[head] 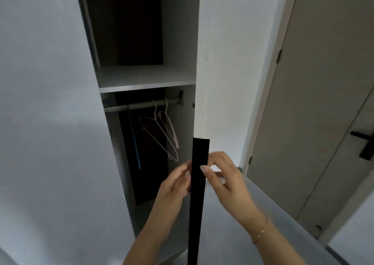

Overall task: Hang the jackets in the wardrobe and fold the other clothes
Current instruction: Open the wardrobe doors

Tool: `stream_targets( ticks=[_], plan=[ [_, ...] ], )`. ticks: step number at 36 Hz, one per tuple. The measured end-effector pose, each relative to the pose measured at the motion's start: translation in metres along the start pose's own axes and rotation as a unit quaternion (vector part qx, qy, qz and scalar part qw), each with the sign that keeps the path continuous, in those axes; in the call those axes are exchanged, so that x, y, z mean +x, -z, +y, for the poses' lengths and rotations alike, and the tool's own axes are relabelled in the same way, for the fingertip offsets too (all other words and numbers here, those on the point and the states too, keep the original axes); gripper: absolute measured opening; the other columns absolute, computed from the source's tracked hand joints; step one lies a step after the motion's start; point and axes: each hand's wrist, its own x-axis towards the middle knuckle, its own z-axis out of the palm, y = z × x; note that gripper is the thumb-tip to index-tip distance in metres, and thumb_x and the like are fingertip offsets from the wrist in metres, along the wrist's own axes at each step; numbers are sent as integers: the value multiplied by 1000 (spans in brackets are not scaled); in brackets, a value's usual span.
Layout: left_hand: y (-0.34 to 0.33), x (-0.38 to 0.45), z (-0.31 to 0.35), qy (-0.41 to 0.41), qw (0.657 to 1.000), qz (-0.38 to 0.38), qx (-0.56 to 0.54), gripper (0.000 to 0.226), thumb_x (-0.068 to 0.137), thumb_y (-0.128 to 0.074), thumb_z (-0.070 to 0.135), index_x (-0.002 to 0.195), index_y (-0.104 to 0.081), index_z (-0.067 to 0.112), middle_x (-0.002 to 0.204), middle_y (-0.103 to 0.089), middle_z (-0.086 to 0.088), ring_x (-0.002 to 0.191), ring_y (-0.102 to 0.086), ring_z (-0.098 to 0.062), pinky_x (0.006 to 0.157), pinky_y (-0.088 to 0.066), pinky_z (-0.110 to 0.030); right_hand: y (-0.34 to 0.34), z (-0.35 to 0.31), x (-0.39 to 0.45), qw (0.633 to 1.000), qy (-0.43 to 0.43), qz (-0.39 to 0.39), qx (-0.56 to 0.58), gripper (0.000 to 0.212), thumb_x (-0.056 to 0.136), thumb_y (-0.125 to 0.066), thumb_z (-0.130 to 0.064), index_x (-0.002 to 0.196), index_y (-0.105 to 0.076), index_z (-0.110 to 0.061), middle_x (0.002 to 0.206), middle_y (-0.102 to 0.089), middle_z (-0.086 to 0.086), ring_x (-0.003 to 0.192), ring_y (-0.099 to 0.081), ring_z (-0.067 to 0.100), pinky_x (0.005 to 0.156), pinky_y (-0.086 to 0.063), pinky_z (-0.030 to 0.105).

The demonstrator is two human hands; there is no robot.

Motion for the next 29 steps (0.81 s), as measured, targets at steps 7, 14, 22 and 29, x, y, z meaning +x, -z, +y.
stream_targets(
  ticks=[7,14,22,29],
  plan=[
    [-63,16,-5,-6,999,7,-34,32,85,-52,40,113,-62,52,122,-64,21,114,-59,1,91,-50,-16,42,24,-23,980,-53,27,191,18,101,-49,-28,114,-60,-21,114,-66,-1,109,-63,23,86,-54,31],
    [-133,27,-16,-13,999,31,-9,61,78,-57,61,137,-45,47,141,-49,19,129,-47,0,109,-40,-35,102,55,-28,973,-85,-6,213,33,101,-46,-34,130,-58,-24,119,-67,-4,113,-62,18,96,-51,40],
    [-202,49,-26,-4,999,24,40,47,89,-52,48,130,-35,65,152,-31,23,140,-29,0,116,-28,-46,162,86,-30,965,-97,36,240,38,102,-38,-26,92,-62,1,82,-56,26,80,-53,44,76,-48,47],
    [-231,59,-31,-3,995,66,77,50,98,-50,30,133,-33,61,151,-30,27,140,-28,2,116,-30,-45,183,110,-28,959,-111,21,261,33,100,-42,-30,98,-68,-10,87,-63,14,87,-60,33,81,-54,36]
  ],
)
